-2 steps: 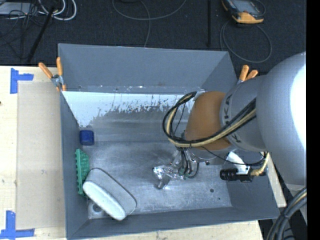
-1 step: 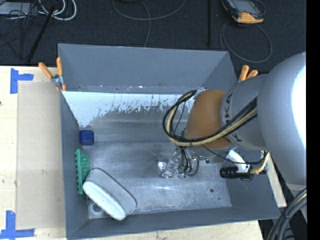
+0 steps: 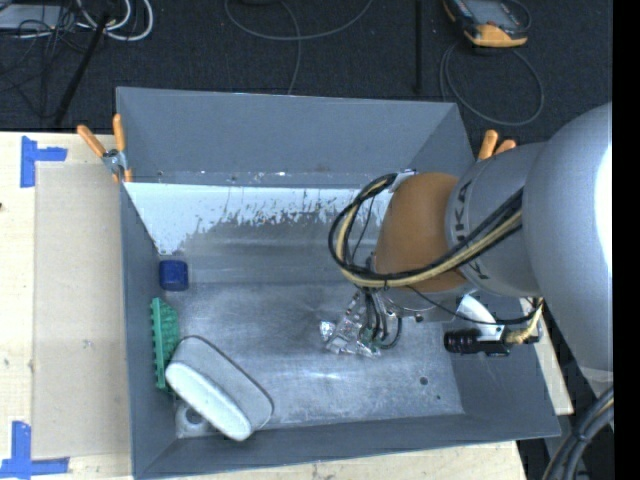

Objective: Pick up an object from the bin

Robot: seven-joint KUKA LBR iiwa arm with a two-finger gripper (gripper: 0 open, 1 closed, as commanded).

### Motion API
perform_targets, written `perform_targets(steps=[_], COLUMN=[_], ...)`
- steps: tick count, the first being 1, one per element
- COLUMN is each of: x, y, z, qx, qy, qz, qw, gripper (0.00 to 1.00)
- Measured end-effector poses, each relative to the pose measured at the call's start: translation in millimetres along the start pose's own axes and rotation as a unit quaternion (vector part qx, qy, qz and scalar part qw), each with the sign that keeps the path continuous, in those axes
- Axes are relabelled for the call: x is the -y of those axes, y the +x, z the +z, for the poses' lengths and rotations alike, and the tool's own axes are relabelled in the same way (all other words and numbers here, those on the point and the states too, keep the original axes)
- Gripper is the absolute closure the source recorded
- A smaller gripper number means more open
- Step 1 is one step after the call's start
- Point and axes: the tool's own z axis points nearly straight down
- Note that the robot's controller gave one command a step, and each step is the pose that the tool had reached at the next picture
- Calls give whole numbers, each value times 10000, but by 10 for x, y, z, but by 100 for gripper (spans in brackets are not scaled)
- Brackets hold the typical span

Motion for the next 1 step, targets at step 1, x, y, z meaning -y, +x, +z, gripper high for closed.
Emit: perform_targets(steps=[1], x=[-6], y=[-6], z=[-508], qx=[14], qy=[-10], qz=[-23], qw=[10000], gripper=[100])
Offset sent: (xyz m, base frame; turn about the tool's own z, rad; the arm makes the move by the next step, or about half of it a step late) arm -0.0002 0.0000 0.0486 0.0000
